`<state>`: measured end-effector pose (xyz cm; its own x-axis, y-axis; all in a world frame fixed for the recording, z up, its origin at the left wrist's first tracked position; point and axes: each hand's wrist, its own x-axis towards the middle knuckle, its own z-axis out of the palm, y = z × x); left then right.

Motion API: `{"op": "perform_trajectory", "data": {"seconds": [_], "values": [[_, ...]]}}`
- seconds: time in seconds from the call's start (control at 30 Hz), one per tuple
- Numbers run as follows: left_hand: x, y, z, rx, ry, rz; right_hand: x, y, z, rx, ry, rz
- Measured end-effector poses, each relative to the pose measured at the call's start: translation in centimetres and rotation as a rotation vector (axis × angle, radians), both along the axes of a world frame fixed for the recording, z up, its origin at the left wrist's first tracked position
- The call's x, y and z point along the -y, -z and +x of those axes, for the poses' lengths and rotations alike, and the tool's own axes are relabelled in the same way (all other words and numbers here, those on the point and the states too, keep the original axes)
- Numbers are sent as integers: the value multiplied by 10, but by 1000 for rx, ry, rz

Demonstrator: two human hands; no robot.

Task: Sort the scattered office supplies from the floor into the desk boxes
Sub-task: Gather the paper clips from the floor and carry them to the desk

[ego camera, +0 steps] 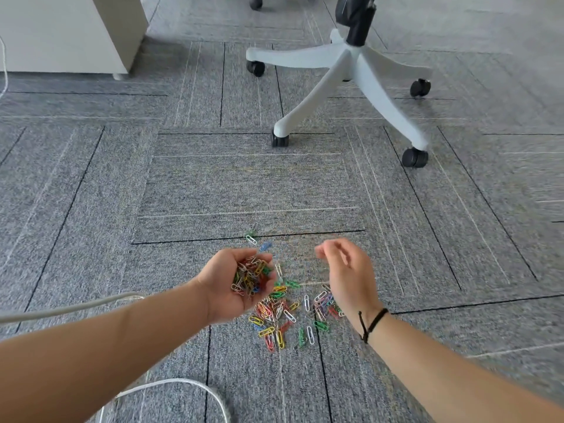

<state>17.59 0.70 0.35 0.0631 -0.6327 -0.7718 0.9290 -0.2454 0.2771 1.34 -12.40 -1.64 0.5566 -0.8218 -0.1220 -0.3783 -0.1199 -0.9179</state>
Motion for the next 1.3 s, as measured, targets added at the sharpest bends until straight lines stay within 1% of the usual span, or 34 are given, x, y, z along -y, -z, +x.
{"op": "perform_trajectory", "data": {"seconds": [0.07, 0.13, 0.17, 0.23, 0.4, 0.63, 0.77, 0.8, 0.87, 0.93, 1.0, 1.07, 1.13, 1.3], "values": [[-2, 4, 1, 27, 16, 41, 15, 23, -25, -259, -60, -183], [-2, 7, 2, 39, 18, 55, 27, 46, -54, -565, -208, -339], [-2, 7, 3, 38, 19, 52, 30, 55, -66, -670, -279, -376], [-1, 6, 5, 28, 10, 29, 27, 65, -79, -756, -382, -429], [2, 3, 15, -16, -62, -29, -2, 64, -60, -749, -621, -574], [-10, 2, 32, 4, -112, -23, -38, 66, -14, -610, -846, -623], [-18, 4, 42, 11, -130, -16, -54, 68, 8, -490, -993, -645], [-19, 5, 43, 9, -132, -16, -54, 66, 15, -440, -1004, -627], [-20, 5, 46, 2, -139, -27, -45, 59, 33, -371, -943, -584], [-23, 6, 49, -1, -139, -31, -21, 55, 54, -408, -848, -573], [-27, 6, 52, 13, -133, -22, 8, 56, 74, -493, -806, -599], [-31, 4, 54, 26, -123, -14, 34, 61, 90, -587, -847, -643], [-37, 2, 56, 46, -99, -15, 47, 67, 106, -629, -915, -697], [-45, -1, 60, 100, -12, -22, 33, 71, 125, -555, -1032, -737]]}}
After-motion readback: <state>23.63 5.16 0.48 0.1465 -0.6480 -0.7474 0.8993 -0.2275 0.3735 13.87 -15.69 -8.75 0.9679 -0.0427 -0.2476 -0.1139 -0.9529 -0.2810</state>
